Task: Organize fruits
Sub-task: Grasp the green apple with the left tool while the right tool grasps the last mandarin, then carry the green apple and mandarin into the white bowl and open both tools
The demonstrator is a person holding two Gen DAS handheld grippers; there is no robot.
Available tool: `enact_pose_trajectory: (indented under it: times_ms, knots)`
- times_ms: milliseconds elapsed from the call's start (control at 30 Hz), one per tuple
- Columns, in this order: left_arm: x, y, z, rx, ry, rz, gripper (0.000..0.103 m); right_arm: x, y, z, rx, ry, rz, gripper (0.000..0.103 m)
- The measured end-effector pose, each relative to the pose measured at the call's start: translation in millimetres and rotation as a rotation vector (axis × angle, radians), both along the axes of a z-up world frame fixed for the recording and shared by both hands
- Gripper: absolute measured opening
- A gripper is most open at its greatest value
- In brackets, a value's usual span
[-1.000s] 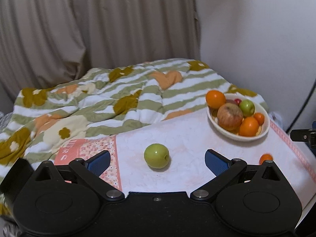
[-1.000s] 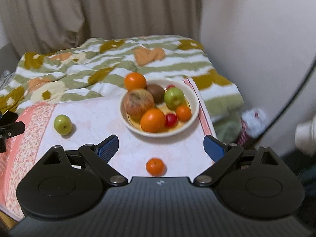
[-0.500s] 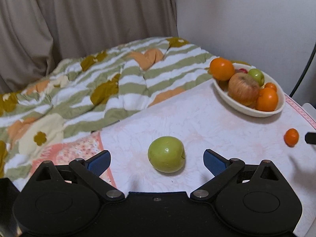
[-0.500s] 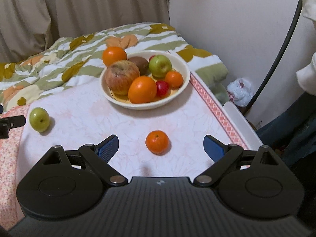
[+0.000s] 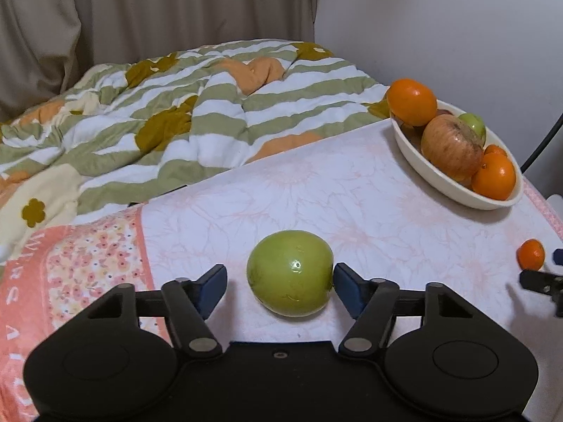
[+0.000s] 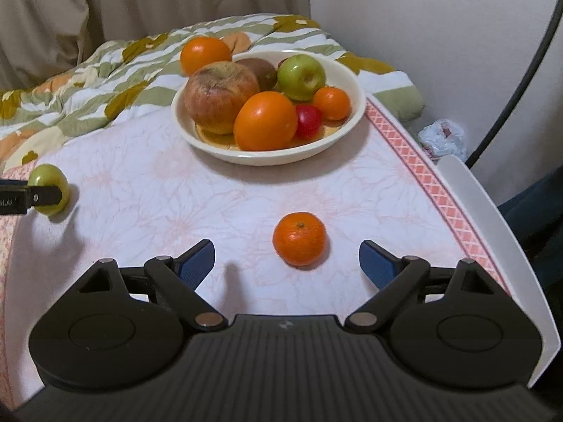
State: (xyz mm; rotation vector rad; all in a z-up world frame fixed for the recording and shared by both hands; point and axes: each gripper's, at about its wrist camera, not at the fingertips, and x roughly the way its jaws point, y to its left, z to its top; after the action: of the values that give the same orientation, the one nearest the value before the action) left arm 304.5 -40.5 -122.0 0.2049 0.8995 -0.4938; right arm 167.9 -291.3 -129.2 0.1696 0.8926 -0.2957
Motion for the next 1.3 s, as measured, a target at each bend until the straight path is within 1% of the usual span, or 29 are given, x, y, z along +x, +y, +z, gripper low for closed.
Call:
enact_pose_trajectory:
  times_ms: [33, 67, 133, 200, 267, 400, 500, 567, 633, 700, 800, 833, 1033, 1133, 1300]
  knots:
    - [0.7, 0.4, -0.6, -0.012, 0.007, -0.005, 0.066, 1.8, 1.1, -0.7, -0.005, 0.003, 0.006, 0.103]
    - [1.8, 0.5, -1.3, -0.024, 0.014, -0.014, 0.059, 2.7, 1.5, -1.1, -0.010, 0.005, 0.011, 0.103]
    - [1.5, -2.0, -1.0, -0.023, 0.012, -0.023, 0.059, 4.8, 2.3, -1.8, -0.012, 0.005, 0.018, 0.102]
    - [-0.4, -3.9, -0.7, -0.012, 0.002, -0.029, 0.058, 7.8, 2.6, -3.5, -0.007, 0.012, 0.024, 0.096]
    - [-2.6, -5.1, -0.9, -0.004, -0.005, -0.032, 0.058, 10.5, 2.1, -6.0, -0.004, 0.022, 0.032, 0.087]
    - [-7.7, -4.6, -1.3, 0.009, -0.014, -0.039, 0.058, 14.5, 1.9, -8.8, -0.017, 0.028, 0.034, 0.084]
    - [-9.9, -2.8, -1.6, 0.009, -0.010, -0.033, 0.058, 15.9, 0.7, -10.3, -0.022, 0.032, 0.033, 0.080]
    - [-10.5, -0.5, -1.3, 0.005, -0.006, -0.024, 0.058, 16.8, -1.1, -11.8, -0.022, 0.039, 0.028, 0.075]
    - [-12.8, 0.9, -1.2, 0.003, -0.004, -0.021, 0.058, 16.1, -2.9, -12.2, -0.017, 0.036, 0.022, 0.074]
    - [-15.6, 1.6, -0.7, 0.001, -0.002, -0.023, 0.058, 15.6, -3.4, -12.1, -0.020, 0.031, 0.020, 0.070]
    - [-20.4, 3.2, 0.3, -0.002, 0.004, -0.025, 0.058, 15.3, -3.5, -11.5, -0.028, 0.028, 0.024, 0.059]
    - [-22.1, 3.7, 0.7, -0.003, 0.005, -0.024, 0.058, 15.0, -3.3, -10.9, -0.032, 0.028, 0.026, 0.051]
    - [-40.5, 6.4, 10.8, -0.018, -0.008, -0.020, 0.057, 9.2, 0.2, -2.6, -0.037, 0.026, 0.029, 0.051]
    - [-51.0, 6.3, 18.8, -0.027, -0.020, -0.020, 0.056, 3.4, 1.8, 7.3, -0.038, 0.013, 0.034, 0.051]
    - [-71.1, 3.6, 37.9, -0.066, -0.043, -0.019, 0.056, -10.7, 1.0, 29.6, -0.034, -0.017, 0.036, 0.051]
